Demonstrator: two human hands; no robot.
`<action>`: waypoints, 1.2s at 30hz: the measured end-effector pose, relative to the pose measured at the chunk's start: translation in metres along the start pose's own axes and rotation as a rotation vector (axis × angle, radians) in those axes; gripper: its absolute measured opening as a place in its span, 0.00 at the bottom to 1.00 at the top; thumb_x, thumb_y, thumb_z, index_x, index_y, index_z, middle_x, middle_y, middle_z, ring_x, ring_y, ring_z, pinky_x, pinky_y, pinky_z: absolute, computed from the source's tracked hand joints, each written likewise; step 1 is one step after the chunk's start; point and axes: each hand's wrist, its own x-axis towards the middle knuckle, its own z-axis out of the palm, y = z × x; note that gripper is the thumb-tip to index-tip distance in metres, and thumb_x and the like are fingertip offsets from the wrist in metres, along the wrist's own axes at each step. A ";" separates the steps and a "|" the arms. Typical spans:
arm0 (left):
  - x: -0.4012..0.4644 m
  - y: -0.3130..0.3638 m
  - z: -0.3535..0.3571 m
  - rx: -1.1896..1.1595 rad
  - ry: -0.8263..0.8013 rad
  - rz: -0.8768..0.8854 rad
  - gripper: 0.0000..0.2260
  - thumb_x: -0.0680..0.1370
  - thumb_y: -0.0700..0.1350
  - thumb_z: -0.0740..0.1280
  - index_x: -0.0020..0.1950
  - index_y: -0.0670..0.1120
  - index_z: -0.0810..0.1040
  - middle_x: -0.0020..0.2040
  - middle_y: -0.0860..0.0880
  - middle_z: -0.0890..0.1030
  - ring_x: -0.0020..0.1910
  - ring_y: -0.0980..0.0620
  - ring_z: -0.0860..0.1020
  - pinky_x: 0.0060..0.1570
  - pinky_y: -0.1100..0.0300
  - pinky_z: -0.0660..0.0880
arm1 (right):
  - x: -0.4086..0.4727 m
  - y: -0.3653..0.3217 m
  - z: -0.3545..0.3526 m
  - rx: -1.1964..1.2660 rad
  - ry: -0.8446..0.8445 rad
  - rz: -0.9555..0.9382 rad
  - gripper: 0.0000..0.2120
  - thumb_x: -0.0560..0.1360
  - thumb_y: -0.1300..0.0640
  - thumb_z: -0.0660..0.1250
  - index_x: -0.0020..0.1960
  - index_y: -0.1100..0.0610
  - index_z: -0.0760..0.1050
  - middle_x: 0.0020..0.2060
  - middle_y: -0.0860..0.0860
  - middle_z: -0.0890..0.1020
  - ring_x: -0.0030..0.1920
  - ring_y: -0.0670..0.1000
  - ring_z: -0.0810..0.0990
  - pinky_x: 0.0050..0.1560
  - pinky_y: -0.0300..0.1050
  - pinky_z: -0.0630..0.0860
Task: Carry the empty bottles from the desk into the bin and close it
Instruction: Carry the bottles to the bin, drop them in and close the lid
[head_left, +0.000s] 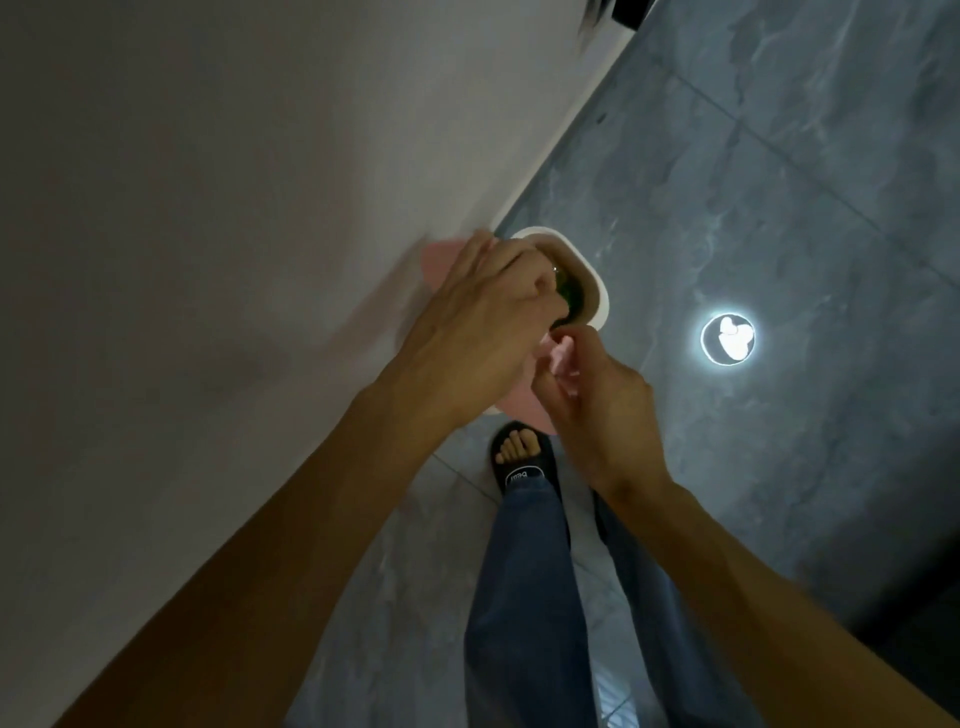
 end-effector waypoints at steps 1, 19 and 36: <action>0.002 0.001 0.005 -0.013 0.032 0.003 0.21 0.67 0.41 0.77 0.60 0.45 0.83 0.63 0.43 0.79 0.67 0.41 0.74 0.70 0.42 0.69 | 0.000 0.001 0.005 0.045 -0.008 0.046 0.13 0.81 0.42 0.56 0.59 0.48 0.70 0.42 0.47 0.84 0.39 0.45 0.82 0.37 0.38 0.78; -0.009 0.001 0.166 -0.088 -0.075 -0.336 0.29 0.83 0.53 0.56 0.82 0.46 0.55 0.83 0.40 0.51 0.82 0.41 0.49 0.78 0.38 0.54 | 0.019 0.050 0.081 1.201 0.014 0.874 0.12 0.82 0.60 0.61 0.64 0.54 0.65 0.60 0.57 0.80 0.59 0.57 0.83 0.61 0.56 0.81; -0.008 0.000 0.195 -0.047 0.008 -0.375 0.32 0.82 0.53 0.61 0.83 0.47 0.53 0.83 0.41 0.50 0.82 0.41 0.47 0.76 0.34 0.54 | 0.030 0.061 0.088 0.583 0.102 0.786 0.07 0.75 0.51 0.68 0.44 0.52 0.83 0.38 0.50 0.86 0.42 0.50 0.86 0.50 0.57 0.84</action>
